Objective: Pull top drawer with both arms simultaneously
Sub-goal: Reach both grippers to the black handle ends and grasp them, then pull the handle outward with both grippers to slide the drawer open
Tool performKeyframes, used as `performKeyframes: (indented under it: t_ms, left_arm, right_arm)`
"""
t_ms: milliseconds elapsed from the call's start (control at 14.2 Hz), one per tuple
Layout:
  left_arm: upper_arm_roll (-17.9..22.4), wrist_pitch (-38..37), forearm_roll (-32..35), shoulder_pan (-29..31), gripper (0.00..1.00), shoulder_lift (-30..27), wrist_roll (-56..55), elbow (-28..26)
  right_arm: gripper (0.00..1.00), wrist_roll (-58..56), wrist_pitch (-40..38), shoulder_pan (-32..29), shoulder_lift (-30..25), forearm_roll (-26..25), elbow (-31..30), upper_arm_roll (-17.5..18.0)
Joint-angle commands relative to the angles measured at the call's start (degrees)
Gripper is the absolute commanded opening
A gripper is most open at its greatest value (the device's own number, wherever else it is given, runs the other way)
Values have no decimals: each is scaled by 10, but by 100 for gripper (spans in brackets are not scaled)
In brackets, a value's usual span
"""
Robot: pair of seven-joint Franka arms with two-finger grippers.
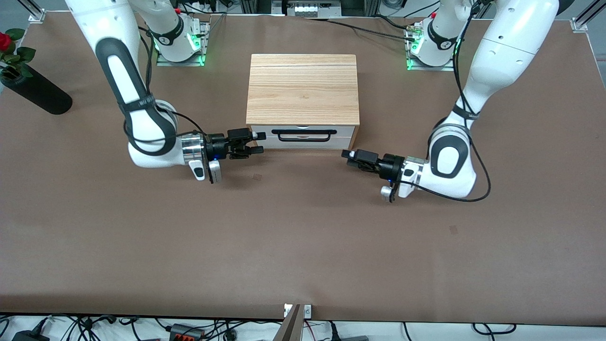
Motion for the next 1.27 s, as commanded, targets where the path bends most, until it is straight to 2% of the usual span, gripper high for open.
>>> performKeyframes:
  t_ms: [0, 282, 423, 564, 635, 776, 987, 1058, 1199]
  left_arm:
    - [-15, 4, -42, 6, 100, -11, 31, -37]
    - [-27, 12, -69, 2, 94, -10, 68, -63]
    - [-27, 21, -98, -18, 93, -10, 85, -73]
    - [-27, 35, -116, -29, 81, -10, 108, -83]
    - [-27, 36, -117, -30, 72, -10, 109, -83]
    - [-27, 36, -117, -31, 56, -10, 114, -85]
    - [-27, 36, -120, -30, 39, -10, 139, -99]
    - [-27, 36, -122, -29, 32, -10, 144, -102]
    - [-27, 36, -122, -29, 28, -10, 147, -105]
  right_arm:
    - [100, -36, -1, 22, -6, 62, -26, -1]
    - [100, -38, -1, 45, -2, 115, -50, -1]
    - [100, -34, -1, 55, 11, 134, -51, -1]
    - [100, -38, 2, 57, 20, 134, -50, -1]
    - [93, -38, 3, 57, 21, 134, -49, -1]
    - [70, -38, 3, 61, 21, 134, -48, -1]
    - [52, -38, 1, 60, 21, 134, -47, -1]
    - [51, -39, 0, 60, 22, 133, -46, -2]
    - [39, -39, -1, 61, 23, 133, -45, -2]
